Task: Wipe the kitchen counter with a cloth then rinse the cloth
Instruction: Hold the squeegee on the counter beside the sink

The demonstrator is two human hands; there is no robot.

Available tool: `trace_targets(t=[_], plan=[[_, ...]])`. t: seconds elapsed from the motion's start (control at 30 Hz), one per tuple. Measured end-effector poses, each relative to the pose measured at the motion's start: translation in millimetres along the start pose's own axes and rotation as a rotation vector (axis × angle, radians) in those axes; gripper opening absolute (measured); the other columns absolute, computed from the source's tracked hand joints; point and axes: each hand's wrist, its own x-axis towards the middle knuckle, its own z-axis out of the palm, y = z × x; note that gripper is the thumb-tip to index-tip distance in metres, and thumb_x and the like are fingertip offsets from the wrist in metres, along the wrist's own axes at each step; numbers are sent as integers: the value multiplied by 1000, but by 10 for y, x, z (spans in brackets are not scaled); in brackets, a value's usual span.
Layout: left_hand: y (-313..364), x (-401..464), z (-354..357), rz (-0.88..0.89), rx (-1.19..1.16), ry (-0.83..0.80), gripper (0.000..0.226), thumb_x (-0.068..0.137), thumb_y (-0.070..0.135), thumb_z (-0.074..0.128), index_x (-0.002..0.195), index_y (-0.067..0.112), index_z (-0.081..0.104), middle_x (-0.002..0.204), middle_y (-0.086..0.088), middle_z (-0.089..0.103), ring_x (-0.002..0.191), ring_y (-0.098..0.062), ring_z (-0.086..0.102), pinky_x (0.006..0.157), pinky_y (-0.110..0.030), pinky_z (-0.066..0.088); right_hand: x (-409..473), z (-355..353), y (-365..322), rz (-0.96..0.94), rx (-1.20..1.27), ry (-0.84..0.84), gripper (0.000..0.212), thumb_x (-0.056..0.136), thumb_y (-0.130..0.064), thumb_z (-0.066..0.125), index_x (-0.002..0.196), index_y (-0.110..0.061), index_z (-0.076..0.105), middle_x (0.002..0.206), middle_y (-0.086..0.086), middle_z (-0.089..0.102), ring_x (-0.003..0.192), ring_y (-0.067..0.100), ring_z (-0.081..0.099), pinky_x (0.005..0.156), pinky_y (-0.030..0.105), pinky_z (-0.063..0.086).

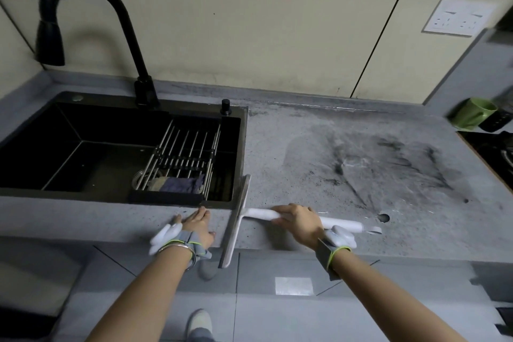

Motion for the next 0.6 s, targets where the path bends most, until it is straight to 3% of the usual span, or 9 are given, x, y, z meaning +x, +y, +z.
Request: trace_targets(t=[0.13,0.3,0.4,0.5,0.6], plan=[[2,-34,-64,18,-4,-47,76,96,49,39,153,14,2,160,0,-6,148,-14,4,119,-41,5,-252,-171,291,33,21,17,30,91,-36,56,121,-36,59,109,-4,63,97,19,59,85,30,40],[32,-102,-150,42,39,-14,81,92,52,45,151,10,9,160,-3,0,144,-25,22,116,-41,24,-718,-344,733,142,17,74,30,88,-38,61,118,-35,62,101,-6,64,90,17,60,76,28,40],[76,-114,-218,43,27,-15,77,91,50,50,146,4,23,156,-9,20,136,-27,37,108,-37,36,-980,-402,934,202,3,93,31,87,-38,63,117,-33,63,101,-6,64,92,18,61,78,29,41],[78,-99,-254,34,32,6,65,84,46,64,130,3,46,134,-11,52,118,-25,55,93,-34,47,-1178,-429,1063,257,2,94,31,86,-39,63,117,-35,63,100,-7,63,93,19,61,76,29,40],[60,-92,-261,29,43,10,62,77,45,72,121,5,56,122,-10,61,109,-25,61,85,-32,50,-1247,-413,1106,261,-21,80,31,87,-39,62,118,-35,63,102,-8,63,96,18,61,77,27,37]])
